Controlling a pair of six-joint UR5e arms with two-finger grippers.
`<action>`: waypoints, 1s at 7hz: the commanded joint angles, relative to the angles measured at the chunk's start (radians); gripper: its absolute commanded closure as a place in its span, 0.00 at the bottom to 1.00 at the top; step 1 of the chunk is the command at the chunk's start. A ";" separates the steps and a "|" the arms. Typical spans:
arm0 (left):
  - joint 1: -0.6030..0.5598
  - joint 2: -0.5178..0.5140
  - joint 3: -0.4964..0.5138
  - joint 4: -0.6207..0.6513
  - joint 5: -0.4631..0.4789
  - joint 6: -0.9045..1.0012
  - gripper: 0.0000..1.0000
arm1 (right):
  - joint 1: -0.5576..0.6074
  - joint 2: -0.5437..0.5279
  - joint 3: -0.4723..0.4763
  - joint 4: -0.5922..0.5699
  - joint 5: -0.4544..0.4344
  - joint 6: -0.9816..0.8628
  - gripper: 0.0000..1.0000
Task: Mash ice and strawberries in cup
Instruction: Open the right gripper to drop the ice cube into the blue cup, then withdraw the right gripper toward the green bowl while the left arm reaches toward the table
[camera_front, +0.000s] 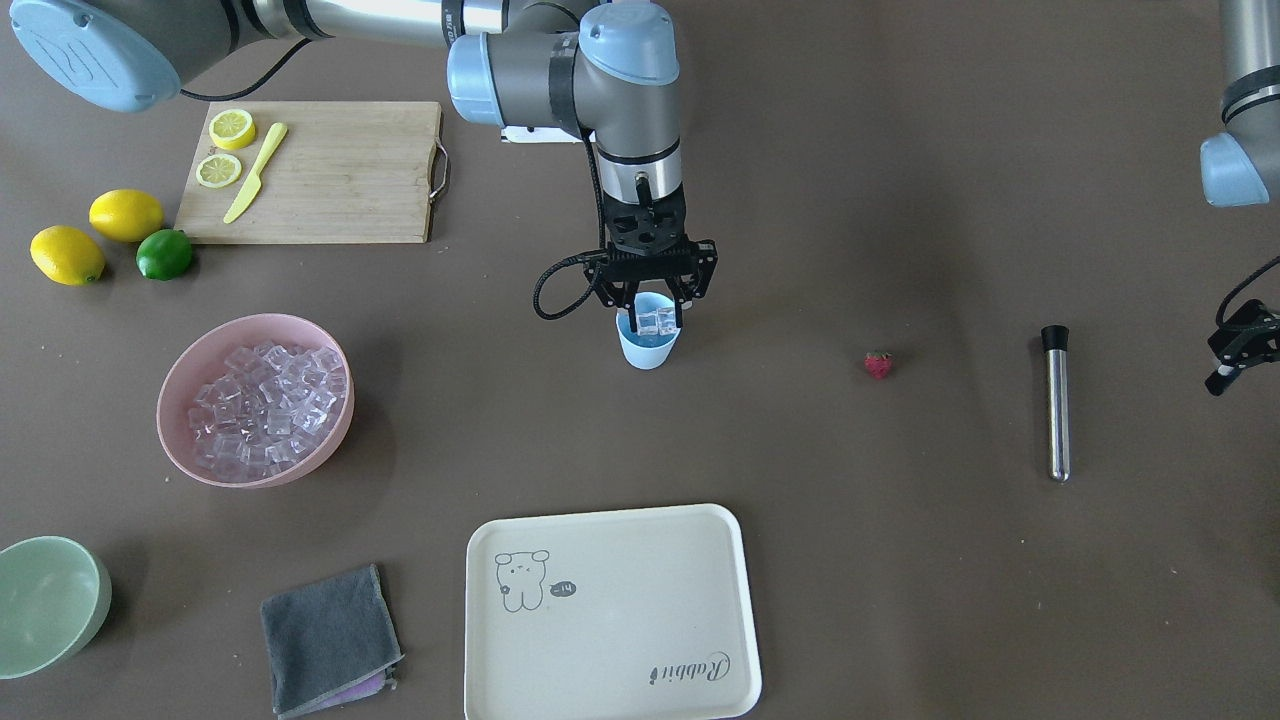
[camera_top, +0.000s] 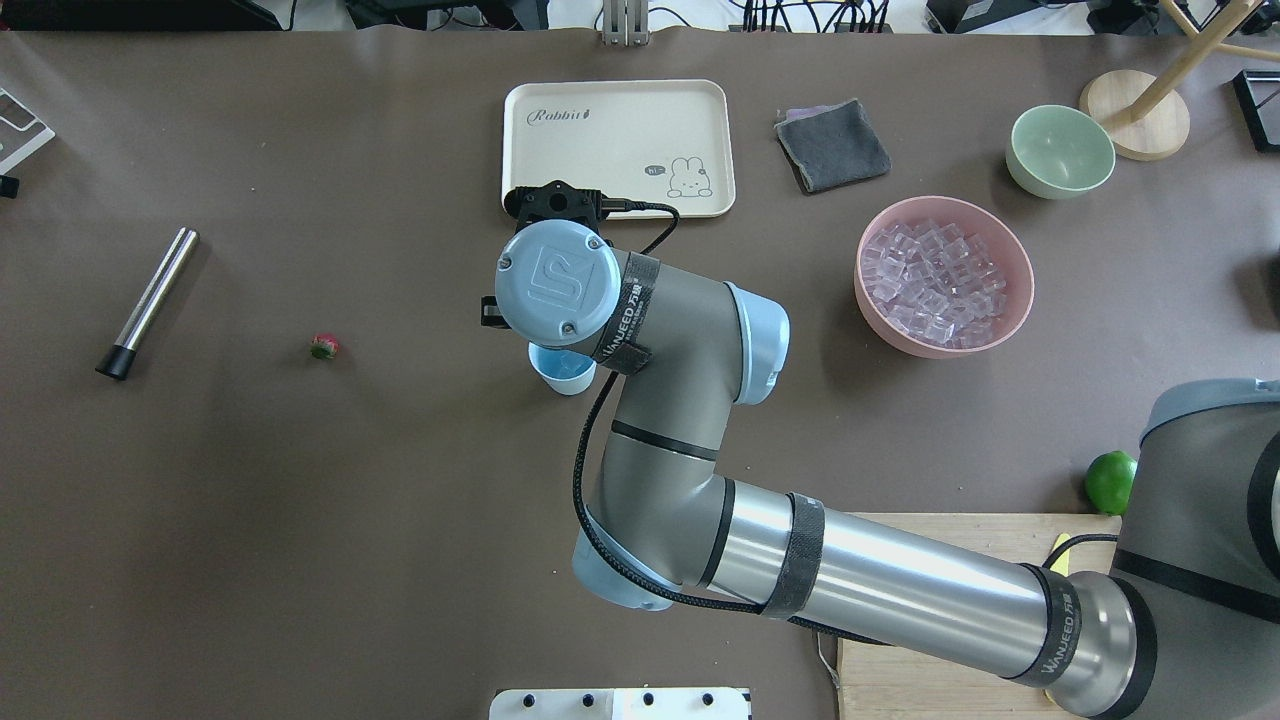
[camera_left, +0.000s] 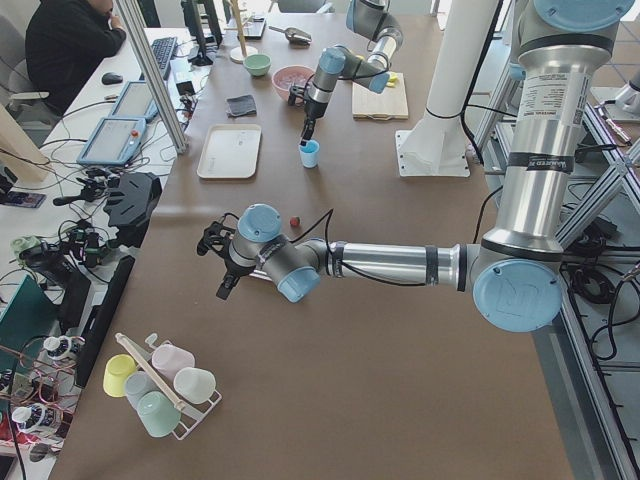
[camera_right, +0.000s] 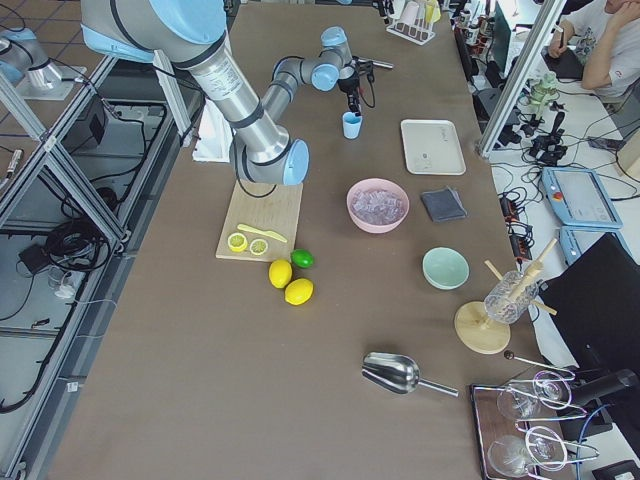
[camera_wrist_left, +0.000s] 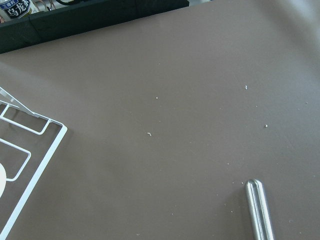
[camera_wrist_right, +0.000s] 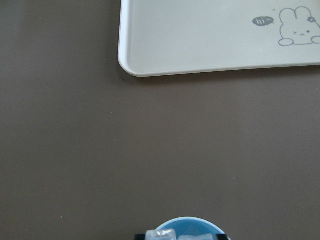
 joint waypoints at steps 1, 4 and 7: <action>0.000 -0.001 0.001 0.000 0.000 0.001 0.02 | -0.005 -0.007 0.000 -0.001 0.001 0.007 0.47; 0.000 -0.001 0.001 0.002 0.002 0.001 0.02 | -0.005 -0.021 0.006 0.000 0.001 0.007 0.01; 0.015 -0.049 -0.005 0.018 0.000 -0.009 0.02 | 0.054 -0.047 0.096 -0.014 0.068 -0.013 0.01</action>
